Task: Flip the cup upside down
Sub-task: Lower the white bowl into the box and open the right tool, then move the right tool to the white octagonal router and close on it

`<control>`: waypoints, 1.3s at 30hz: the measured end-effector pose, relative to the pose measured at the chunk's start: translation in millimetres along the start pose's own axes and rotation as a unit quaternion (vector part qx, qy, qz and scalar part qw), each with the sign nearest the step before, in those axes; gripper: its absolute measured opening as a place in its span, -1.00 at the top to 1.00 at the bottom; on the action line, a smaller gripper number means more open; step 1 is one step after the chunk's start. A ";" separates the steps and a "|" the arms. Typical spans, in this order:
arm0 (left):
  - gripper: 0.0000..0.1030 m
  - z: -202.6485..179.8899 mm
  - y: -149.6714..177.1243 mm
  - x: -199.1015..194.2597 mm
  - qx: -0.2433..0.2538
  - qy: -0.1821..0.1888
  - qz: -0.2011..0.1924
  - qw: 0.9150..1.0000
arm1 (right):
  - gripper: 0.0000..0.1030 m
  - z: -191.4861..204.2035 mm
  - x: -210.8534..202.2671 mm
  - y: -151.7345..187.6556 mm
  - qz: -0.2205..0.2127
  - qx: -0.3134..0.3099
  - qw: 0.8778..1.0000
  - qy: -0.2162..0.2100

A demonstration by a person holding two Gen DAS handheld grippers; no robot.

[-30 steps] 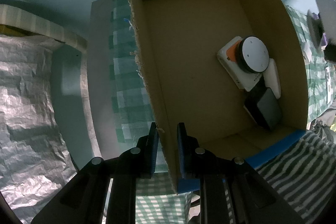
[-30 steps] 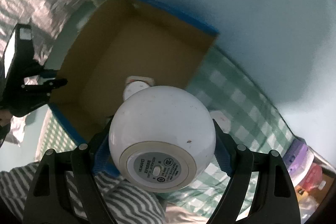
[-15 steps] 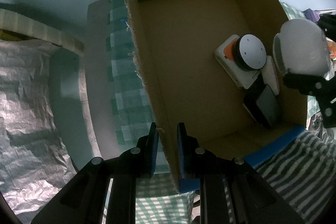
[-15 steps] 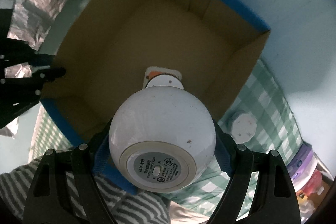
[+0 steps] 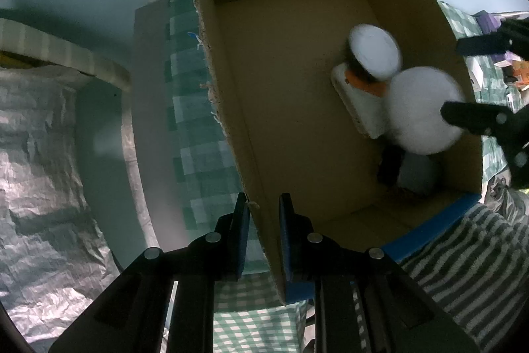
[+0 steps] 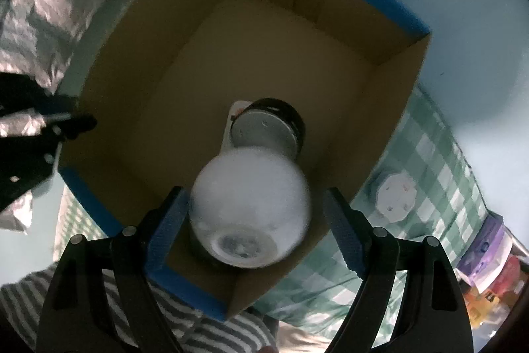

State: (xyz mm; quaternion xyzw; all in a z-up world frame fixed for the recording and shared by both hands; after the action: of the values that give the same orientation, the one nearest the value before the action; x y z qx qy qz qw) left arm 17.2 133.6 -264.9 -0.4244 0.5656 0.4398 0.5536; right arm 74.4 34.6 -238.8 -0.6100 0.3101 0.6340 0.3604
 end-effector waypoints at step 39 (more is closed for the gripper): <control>0.56 0.8 0.0 -0.4 -0.018 -0.011 0.002 1.000 | -0.59 -126.5 -48.3 19.2 -0.045 0.050 0.998 0.007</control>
State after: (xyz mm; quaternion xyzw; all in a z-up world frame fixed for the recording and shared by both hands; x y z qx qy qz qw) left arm 17.5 134.4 -264.5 -0.4284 0.5521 0.4557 0.5513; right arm 127.7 -85.0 -199.6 -0.6090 0.3160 0.5964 0.4165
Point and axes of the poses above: each gripper's, at about its wrist camera, not at the fingertips, and x roughly the way its jaws point, z to its left, y to its underside, the point moved 5 cm from there along x, roughly the way its jaws point, and after that the axes turned 12 degrees about x, right-handed, at the moved point
